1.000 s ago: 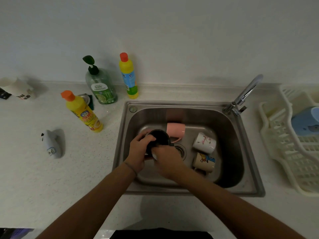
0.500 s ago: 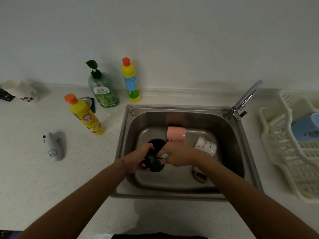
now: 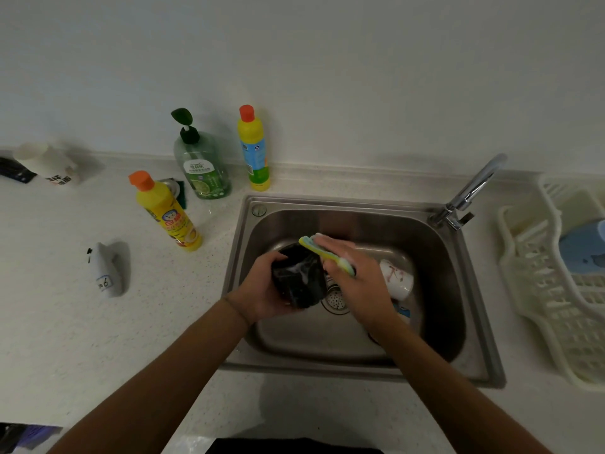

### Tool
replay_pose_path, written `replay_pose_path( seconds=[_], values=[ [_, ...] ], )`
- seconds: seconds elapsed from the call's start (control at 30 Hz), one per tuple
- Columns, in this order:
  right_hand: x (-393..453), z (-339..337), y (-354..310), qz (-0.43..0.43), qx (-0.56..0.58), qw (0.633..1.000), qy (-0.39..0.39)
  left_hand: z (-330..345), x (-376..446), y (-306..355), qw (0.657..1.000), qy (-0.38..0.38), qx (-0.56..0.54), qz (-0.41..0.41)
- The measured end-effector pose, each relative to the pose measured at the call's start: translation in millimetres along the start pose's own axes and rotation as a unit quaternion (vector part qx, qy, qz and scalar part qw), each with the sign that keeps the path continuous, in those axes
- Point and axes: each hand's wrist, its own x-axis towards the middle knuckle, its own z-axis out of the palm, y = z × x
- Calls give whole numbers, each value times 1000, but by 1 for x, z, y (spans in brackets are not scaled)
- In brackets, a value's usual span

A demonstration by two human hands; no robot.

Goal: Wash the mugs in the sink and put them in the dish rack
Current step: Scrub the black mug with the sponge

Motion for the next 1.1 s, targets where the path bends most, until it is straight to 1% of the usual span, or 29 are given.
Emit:
replay_pose_path(
  seconds=[0.07,0.17,0.2,0.27,0.37,0.43,0.5,0.63,0.7,0.8,0.93,1.07,1.1],
  values=[
    [-2,9,-5,-18,-8,1000,14,9,-2,1,998,-38,-47,9],
    [-3,17,-8,-29,-16,999,28,18,-3,0,994,-58,-74,50],
    [-3,18,-8,-32,-9,999,34,20,-3,-1,993,-65,-72,68],
    [0,20,-9,-22,25,998,53,21,-4,-4,988,-101,-57,103],
    [6,18,-10,27,62,995,72,17,-4,-11,975,-149,-7,163],
    [6,17,-10,24,47,996,73,18,-6,-13,972,-137,8,191],
    [2,17,-10,-2,15,997,79,22,-8,-10,973,-114,3,200],
    [-12,23,-6,-57,-96,991,68,27,-9,-5,976,-84,-21,199],
    [-15,24,-3,-78,-121,987,75,29,-10,-3,976,-88,-25,198],
    [-12,26,-7,-75,-144,983,85,29,-9,-3,975,-99,-26,195],
    [1,27,-10,-108,-227,966,52,33,-8,-9,975,-103,-5,198],
    [3,29,-7,-105,-217,970,40,38,-9,-10,975,-105,-22,195],
    [-2,31,-4,-106,-229,967,35,39,-10,-7,974,-108,-27,198]
  ],
)
